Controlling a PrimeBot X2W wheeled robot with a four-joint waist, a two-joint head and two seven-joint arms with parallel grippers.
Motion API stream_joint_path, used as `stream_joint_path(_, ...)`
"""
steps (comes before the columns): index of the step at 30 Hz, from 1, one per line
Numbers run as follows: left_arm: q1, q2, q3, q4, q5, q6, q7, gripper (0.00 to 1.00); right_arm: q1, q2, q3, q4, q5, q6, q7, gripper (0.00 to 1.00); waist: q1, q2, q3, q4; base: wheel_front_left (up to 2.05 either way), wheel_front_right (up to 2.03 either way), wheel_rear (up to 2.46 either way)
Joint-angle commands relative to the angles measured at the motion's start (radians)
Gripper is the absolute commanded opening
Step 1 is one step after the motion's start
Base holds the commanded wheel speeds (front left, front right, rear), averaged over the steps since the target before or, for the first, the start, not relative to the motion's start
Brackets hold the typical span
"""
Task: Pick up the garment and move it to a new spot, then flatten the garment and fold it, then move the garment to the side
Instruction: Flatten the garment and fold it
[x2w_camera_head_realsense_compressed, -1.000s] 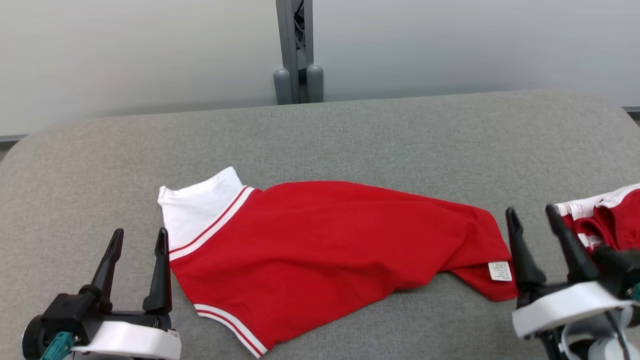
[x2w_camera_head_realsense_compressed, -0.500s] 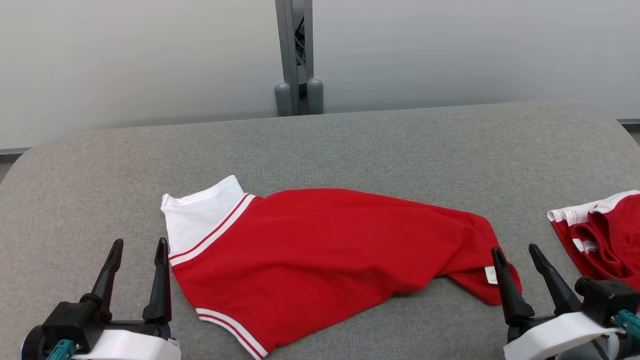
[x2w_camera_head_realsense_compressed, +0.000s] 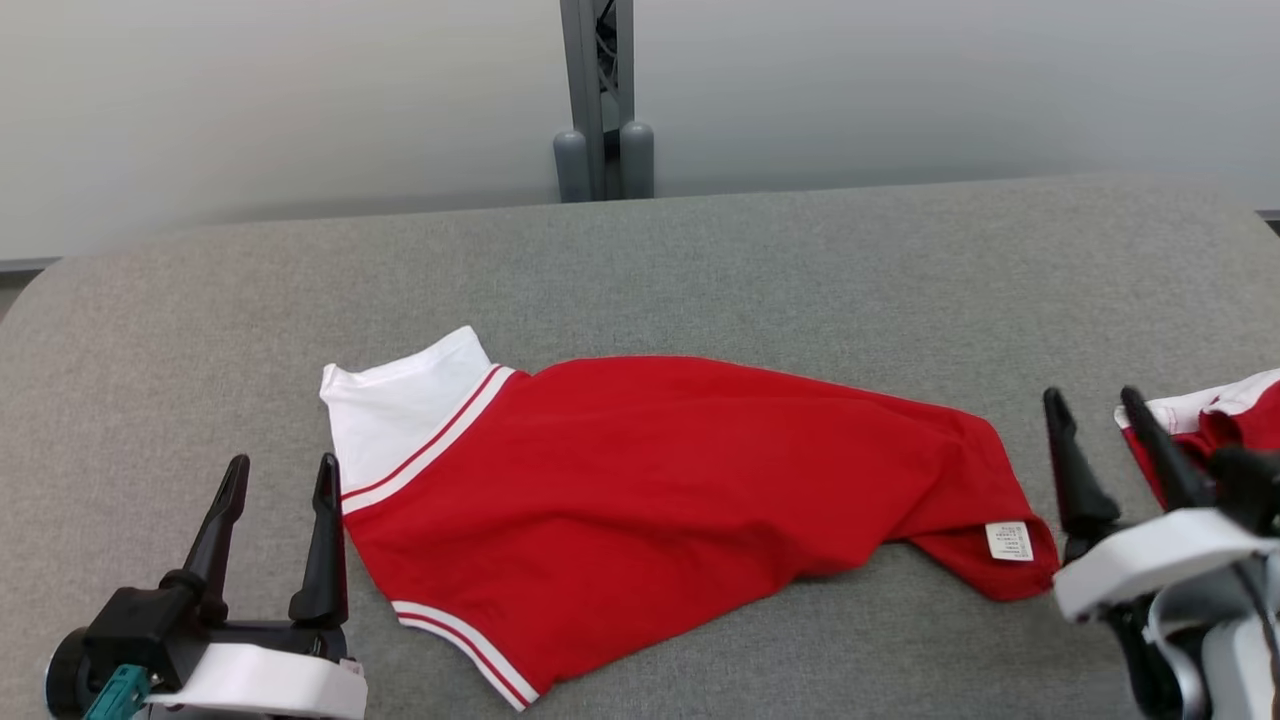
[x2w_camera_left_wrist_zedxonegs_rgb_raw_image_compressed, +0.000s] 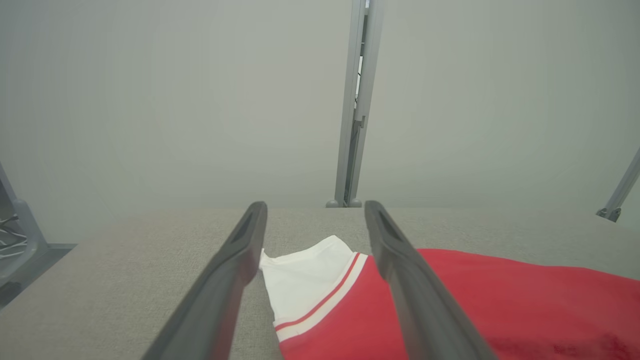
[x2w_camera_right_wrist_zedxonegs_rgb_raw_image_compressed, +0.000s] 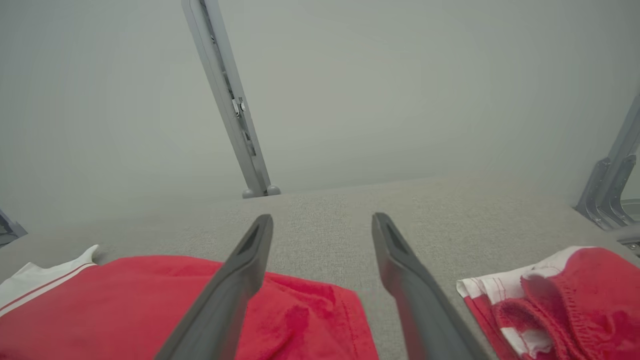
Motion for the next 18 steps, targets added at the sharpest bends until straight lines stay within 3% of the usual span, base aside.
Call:
stream_joint_path(1, -0.02, 0.004, -0.001, -0.002, -0.002, -0.005, -0.004, 1.0, -0.03, -0.025, -0.009, 0.029, 0.0, 0.0, 0.002, 1.0, 0.0, -0.0001, 0.016, 0.011, 0.0, 0.0, 0.0)
stream_joint_path(8, -0.075, -0.011, -0.014, 0.002, -0.004, -0.025, -0.011, 1.0, -0.23, -0.117, 0.025, 0.235, 0.04, 0.0, 0.02, 1.0, 0.0, -0.0001, 0.102, 0.06, 0.0, 0.0, 0.0)
stream_joint_path(18, -0.142, -0.044, -0.021, 0.037, 0.002, -0.054, -0.025, 1.0, -0.456, -0.218, 0.242, 0.446, 0.104, 0.0, 0.099, 1.0, 0.0, -0.0001, 0.215, 0.109, 0.0, 0.0, 0.0)
